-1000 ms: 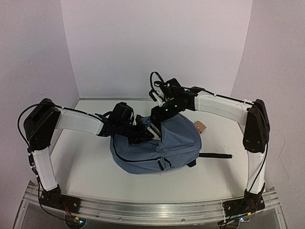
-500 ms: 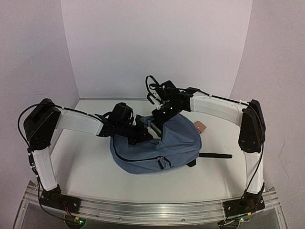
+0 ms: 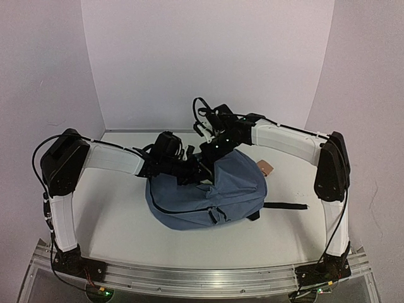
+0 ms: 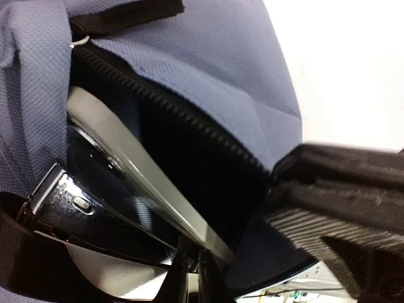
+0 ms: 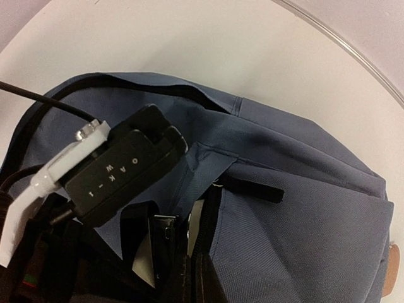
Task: Pack the student bag
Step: Place the stationery in the student bag.
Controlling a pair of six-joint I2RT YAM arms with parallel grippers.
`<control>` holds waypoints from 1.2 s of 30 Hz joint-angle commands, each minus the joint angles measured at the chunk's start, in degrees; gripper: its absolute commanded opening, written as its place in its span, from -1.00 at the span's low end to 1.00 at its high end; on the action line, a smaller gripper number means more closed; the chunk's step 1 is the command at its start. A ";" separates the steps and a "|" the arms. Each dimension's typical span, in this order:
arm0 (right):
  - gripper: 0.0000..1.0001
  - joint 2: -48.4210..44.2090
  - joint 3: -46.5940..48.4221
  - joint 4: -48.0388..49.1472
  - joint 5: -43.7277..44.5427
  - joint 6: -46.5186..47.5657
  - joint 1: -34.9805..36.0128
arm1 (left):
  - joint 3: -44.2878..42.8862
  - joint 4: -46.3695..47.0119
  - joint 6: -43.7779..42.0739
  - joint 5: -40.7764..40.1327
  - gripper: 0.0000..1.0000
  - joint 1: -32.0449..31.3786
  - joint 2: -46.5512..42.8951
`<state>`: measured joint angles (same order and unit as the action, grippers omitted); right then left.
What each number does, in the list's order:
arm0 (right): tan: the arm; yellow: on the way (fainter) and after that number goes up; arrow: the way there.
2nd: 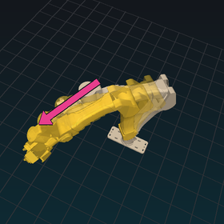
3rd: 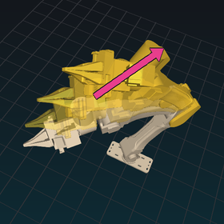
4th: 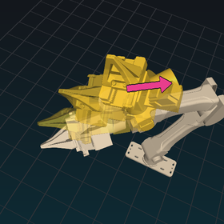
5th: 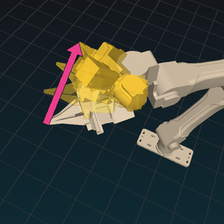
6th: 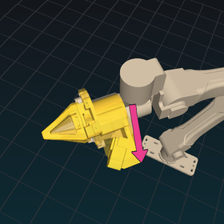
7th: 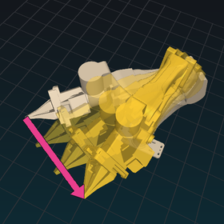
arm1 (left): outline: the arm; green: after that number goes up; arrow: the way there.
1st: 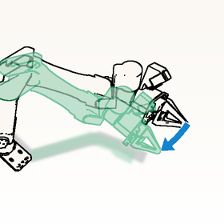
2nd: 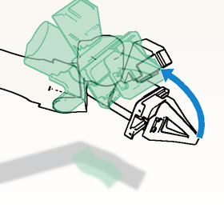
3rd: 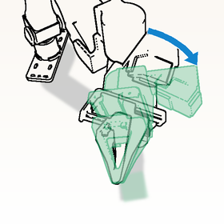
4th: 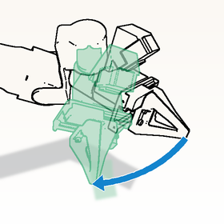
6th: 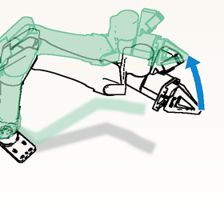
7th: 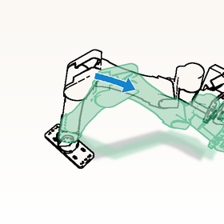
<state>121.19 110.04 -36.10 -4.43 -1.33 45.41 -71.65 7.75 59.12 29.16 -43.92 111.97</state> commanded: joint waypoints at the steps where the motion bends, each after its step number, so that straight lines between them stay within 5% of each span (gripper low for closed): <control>1: -1.00 -0.60 2.24 2.97 -1.16 -1.19 -0.10 | 2.59 5.60 0.16 -0.47 -0.67 0.31 -3.15; 11: -1.00 -0.49 1.88 3.23 -1.56 -2.38 -0.11 | 14.29 -0.06 2.34 -9.95 -0.31 0.37 -16.29; 23: -1.00 -0.72 2.18 3.74 -2.46 -3.32 -0.09 | 9.69 3.28 8.45 -12.66 -0.34 2.34 -6.92; 36: -1.00 0.70 3.58 4.54 -4.47 -4.17 -0.09 | -2.92 5.62 3.21 -4.73 -0.56 2.05 3.31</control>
<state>121.30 110.11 -35.63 -6.53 -4.28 45.19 -70.17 9.50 64.35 21.73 -41.78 113.08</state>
